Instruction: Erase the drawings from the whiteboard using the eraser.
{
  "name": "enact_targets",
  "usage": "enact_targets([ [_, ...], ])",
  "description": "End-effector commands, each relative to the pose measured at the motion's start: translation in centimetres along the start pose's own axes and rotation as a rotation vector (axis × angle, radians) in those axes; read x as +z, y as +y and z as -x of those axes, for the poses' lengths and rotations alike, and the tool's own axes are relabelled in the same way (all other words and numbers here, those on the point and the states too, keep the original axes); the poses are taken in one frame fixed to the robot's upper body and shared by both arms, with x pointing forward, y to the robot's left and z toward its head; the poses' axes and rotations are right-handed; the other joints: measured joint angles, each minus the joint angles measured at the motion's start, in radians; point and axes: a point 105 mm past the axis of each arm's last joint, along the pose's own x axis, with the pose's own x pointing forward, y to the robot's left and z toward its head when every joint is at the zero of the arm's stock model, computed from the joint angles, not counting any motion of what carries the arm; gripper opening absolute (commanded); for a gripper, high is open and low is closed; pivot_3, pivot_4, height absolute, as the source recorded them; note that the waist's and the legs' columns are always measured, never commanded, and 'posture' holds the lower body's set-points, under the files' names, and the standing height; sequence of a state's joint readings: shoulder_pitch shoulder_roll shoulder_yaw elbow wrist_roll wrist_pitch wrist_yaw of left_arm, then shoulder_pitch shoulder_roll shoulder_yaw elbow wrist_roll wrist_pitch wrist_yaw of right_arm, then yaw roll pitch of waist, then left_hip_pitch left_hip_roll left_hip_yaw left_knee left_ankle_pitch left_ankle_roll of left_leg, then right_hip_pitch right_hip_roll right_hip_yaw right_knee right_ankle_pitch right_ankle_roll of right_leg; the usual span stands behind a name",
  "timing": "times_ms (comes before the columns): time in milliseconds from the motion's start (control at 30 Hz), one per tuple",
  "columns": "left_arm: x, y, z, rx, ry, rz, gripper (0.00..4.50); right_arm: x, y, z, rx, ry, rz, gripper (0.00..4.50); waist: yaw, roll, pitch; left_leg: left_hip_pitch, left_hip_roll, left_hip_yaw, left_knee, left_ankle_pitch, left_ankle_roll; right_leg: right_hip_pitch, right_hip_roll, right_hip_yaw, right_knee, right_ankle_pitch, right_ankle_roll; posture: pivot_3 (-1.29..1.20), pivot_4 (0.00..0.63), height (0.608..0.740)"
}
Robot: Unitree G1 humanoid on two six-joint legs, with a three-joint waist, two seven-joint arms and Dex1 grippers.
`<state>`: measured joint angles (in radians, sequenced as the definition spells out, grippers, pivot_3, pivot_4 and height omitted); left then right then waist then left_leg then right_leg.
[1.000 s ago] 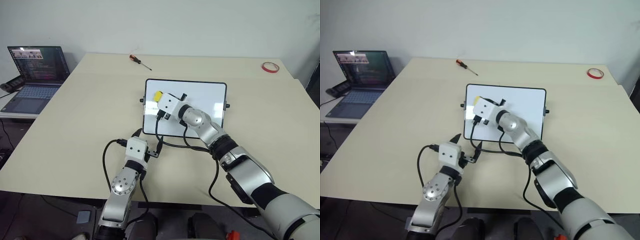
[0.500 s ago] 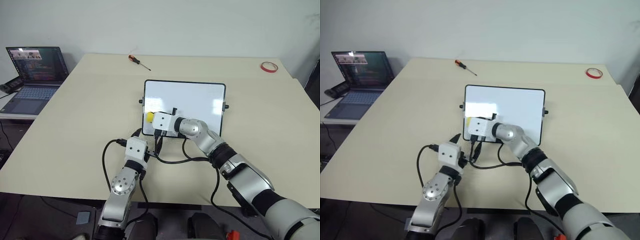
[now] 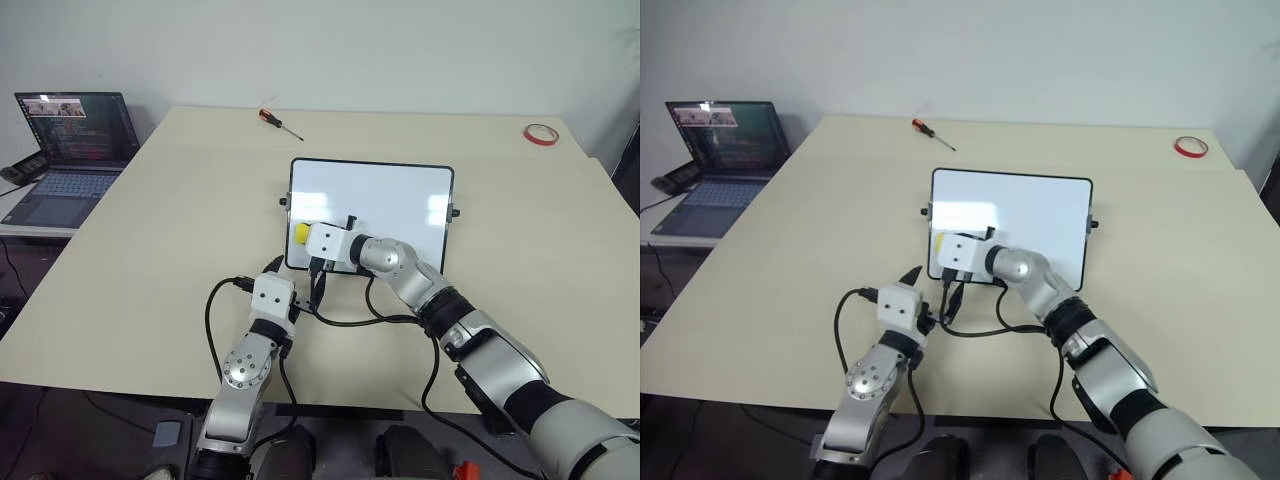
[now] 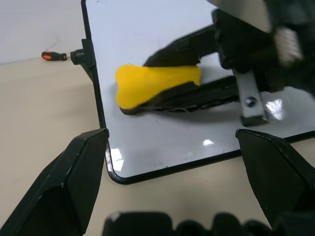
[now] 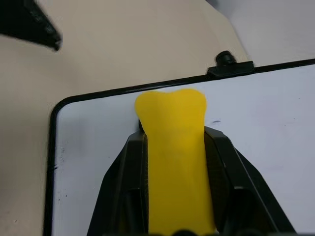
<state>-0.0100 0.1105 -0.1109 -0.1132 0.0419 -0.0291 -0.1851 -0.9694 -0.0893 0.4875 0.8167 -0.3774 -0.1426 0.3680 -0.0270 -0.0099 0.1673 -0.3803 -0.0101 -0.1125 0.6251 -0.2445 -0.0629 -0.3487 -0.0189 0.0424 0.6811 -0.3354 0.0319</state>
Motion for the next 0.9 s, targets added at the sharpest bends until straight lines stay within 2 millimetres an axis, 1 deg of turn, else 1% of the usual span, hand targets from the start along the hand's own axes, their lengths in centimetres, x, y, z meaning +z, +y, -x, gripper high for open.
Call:
enact_targets([
  [33,1.1,0.2,-0.1,0.010,-0.050,-0.006,4.50,-3.6,-2.8,0.9,-0.131,0.147,-0.043,1.20,0.001,0.000,0.000,0.000,0.000,0.000,0.000,0.000,0.000,0.000,0.000,0.000,0.000,0.000,0.000,0.00,0.150,0.740],
  [133,1.1,0.2,0.0,0.011,-0.048,-0.007,4.50,-3.6,-3.7,0.9,-0.172,0.154,-0.041,1.20,0.002,0.000,0.000,0.000,0.000,0.000,0.000,0.000,0.000,0.000,0.000,0.000,0.000,0.000,0.000,0.00,0.150,0.740],
  [233,1.1,0.2,0.0,0.011,-0.046,-0.007,4.50,-4.2,-4.7,1.2,-0.229,0.176,-0.063,1.20,0.002,0.000,0.000,0.000,0.000,0.000,0.000,0.000,0.000,0.000,0.000,0.000,0.000,0.000,0.000,0.00,0.150,0.740],
  [433,1.1,0.0,0.0,0.009,-0.049,-0.004,4.50,-3.8,-4.0,1.9,-0.207,0.108,-0.109,1.20,0.004,0.000,0.000,-0.001,-0.001,0.000,0.000,0.000,0.000,0.000,-0.001,-0.001,0.000,0.000,0.000,0.00,0.150,0.740],
  [500,1.1,0.0,0.0,0.004,-0.049,-0.005,4.50,-3.6,-3.1,2.9,-0.171,0.061,-0.137,1.20,0.006,0.000,0.000,-0.002,-0.001,0.000,0.000,0.000,0.000,0.000,-0.001,-0.001,-0.001,0.000,0.000,0.00,0.150,0.740],
  [567,1.2,-0.1,0.0,-0.003,-0.051,-0.007,4.50,-2.8,-2.5,3.9,-0.142,-0.001,-0.167,1.20,0.008,-0.001,0.000,-0.003,-0.002,-0.001,0.000,0.000,0.000,0.000,-0.002,-0.001,-0.001,0.000,0.000,0.00,0.150,0.740],
  [700,1.4,0.1,-0.1,-0.016,-0.056,-0.012,4.50,-1.9,-2.6,6.7,-0.152,-0.037,-0.206,1.20,0.000,0.000,0.001,-0.005,-0.001,0.000,-0.001,0.000,0.000,-0.003,-0.001,0.000,-0.001,0.000,0.000,0.00,0.150,0.740],
  [733,1.4,0.1,-0.1,-0.018,-0.056,-0.013,4.50,-1.8,-2.6,7.1,-0.153,-0.038,-0.213,1.20,0.000,0.000,0.001,-0.007,-0.001,0.000,-0.001,0.000,0.000,-0.005,-0.001,0.000,-0.001,0.000,0.000,0.00,0.150,0.740],
  [867,2.7,-0.3,-1.4,-0.113,-0.093,0.001,4.50,-1.9,-3.6,11.5,-0.228,0.016,-0.253,1.20,0.004,-0.001,0.002,-0.015,-0.001,0.000,0.000,0.000,0.000,-0.011,-0.001,-0.001,-0.001,0.000,0.000,0.00,0.150,0.740],
  [900,3.0,-0.5,-1.6,-0.142,-0.102,0.006,4.50,-2.0,-3.8,12.3,-0.247,0.035,-0.263,1.20,0.005,-0.001,0.002,-0.018,-0.001,-0.001,0.001,0.000,0.000,-0.013,-0.001,-0.002,-0.001,0.000,0.000,0.00,0.150,0.740],
])
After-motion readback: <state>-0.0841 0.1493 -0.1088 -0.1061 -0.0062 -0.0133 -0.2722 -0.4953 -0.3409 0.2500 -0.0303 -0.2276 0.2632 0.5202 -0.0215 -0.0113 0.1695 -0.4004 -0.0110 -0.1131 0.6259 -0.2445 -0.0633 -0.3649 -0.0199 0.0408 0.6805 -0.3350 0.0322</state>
